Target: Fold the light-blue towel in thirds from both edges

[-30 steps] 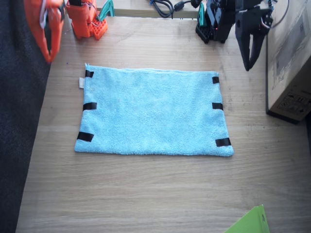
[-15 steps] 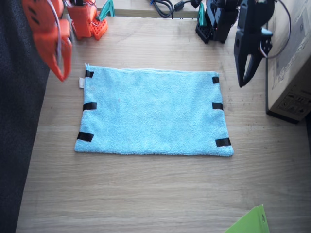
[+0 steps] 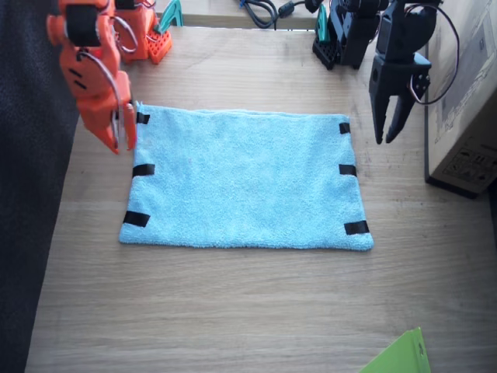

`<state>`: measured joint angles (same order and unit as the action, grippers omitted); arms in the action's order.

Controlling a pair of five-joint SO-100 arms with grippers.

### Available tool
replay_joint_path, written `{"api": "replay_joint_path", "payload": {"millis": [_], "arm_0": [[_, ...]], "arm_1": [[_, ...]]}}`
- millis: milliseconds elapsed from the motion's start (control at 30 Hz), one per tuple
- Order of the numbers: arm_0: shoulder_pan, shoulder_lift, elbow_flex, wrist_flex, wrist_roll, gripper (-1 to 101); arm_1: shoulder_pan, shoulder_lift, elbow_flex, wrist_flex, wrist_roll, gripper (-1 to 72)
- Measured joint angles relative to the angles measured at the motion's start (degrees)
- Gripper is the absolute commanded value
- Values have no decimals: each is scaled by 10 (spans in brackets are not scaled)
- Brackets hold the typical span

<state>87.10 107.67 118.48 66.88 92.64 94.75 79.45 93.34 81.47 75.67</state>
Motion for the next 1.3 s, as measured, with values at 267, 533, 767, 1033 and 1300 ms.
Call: {"api": "replay_joint_path", "payload": {"millis": [267,533,767,1033,1300], "arm_0": [[-11,2,0,0,9,185],[-22,6,0,10,11,191],[-28,12,0,10,11,194],[-32,25,7,5,17,177],[-42,25,7,5,21,208]], "arm_1": [[13,-22,-7,7,11,167],[4,-21,12,11,20,192],[10,-3,26,11,23,197],[22,-3,42,12,23,198],[20,-3,59,11,25,202]]}}
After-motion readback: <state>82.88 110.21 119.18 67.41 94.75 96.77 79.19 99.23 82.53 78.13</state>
